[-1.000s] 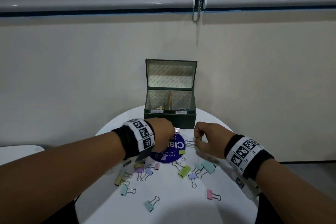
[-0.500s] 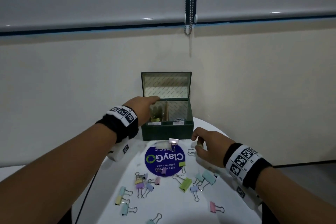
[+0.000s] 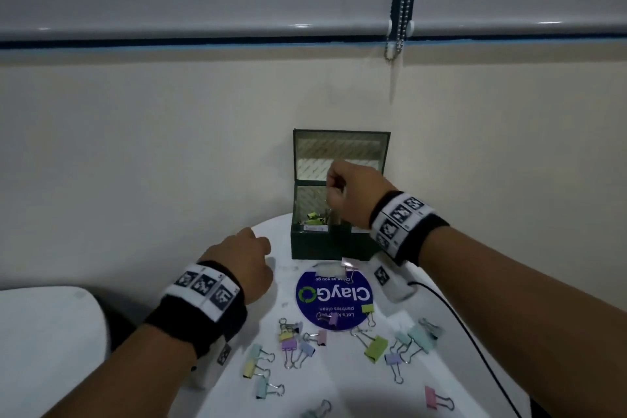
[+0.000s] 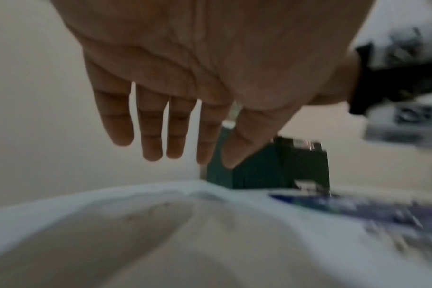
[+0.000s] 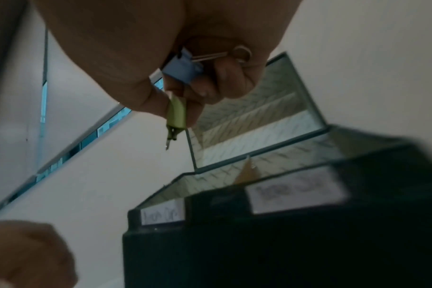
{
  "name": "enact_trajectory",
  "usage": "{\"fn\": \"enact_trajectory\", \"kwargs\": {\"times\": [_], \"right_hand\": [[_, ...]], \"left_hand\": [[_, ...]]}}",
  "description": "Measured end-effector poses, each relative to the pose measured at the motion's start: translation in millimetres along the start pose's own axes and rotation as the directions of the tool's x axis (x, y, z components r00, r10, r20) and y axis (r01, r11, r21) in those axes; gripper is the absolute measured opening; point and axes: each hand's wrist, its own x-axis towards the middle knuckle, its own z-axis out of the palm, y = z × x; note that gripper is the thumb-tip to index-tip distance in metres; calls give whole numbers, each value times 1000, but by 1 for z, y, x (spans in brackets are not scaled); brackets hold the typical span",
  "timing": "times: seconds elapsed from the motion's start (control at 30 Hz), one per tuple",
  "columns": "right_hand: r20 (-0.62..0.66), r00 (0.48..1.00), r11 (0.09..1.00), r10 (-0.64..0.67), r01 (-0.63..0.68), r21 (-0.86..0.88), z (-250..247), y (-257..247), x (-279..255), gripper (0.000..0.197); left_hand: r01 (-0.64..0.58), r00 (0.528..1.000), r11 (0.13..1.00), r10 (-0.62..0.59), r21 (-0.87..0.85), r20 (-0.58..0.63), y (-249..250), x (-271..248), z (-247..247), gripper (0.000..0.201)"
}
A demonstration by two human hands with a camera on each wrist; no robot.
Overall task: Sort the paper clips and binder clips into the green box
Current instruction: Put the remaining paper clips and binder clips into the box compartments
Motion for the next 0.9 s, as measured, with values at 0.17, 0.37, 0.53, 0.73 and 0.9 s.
{"fn": "enact_trajectory", "kwargs": {"times": [0.17,0.37,0.53,0.73,0.9], "right_hand": [[128,990,964,61,-25,-264,37,-18,49,11],[182,978,993,105,-92,-79,33,-18,43,20],[188,981,992,-57,77,-98,11,-5,-20,16],[593,802,939,67,151,-310,10,18,-86,29],[635,770,919,61,205,-338,28,14,-100,38]], "left_hand": [[28,999,997,-30,73,32,7,-10,15,40],[-149,988,977,152,-150,8,4,-15,16,33],[-197,971,957,221,-211,94,7,-34,20,34],[-285,929,944,315,-168,194,15,-49,13,51],[-218,963,957,243,-189,120,13,-51,17,23]]}}
